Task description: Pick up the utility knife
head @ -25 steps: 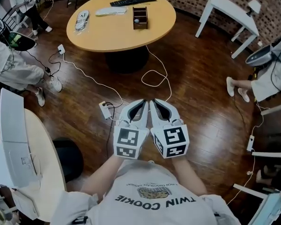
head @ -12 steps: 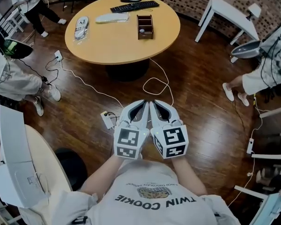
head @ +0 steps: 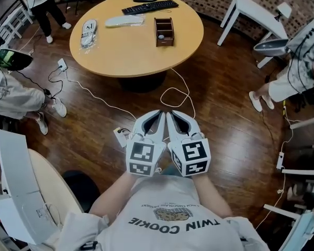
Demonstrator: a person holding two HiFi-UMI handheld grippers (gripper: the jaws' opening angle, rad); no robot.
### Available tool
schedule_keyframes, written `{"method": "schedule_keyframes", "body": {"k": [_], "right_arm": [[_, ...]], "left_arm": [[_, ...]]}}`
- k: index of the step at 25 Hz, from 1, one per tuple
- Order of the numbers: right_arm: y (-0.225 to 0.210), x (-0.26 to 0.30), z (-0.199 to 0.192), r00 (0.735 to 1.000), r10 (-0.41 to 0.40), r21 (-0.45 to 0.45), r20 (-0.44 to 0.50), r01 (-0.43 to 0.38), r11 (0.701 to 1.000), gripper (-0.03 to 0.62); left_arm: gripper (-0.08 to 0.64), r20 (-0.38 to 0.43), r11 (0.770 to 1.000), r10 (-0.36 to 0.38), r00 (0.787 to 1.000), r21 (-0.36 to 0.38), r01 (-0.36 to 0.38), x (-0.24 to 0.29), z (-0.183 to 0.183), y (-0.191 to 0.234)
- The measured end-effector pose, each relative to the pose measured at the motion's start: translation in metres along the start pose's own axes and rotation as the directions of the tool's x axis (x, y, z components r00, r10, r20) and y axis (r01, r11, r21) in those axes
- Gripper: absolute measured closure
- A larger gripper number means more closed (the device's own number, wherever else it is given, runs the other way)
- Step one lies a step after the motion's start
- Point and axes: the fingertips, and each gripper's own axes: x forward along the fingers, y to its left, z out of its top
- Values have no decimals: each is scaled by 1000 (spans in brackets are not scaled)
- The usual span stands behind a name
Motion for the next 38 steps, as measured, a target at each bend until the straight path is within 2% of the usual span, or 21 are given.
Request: {"method": "schedule_keyframes", "body": {"k": [15,28,38], "right_arm": [[-42,58,8,1000,10,24,-5,-10,1000,592],[-120,128,39,997,81,15,-3,-81,997,592],[-184,173,61,991,137,19,0,-137,990,592]], "left_arm": [[555,-29,1000,1,1000,15,0,63,7,30],[555,-45,998,69,997,6,-69,163,35,59],[555,-51,992,123,991,32,-122,239,61,75]]}}
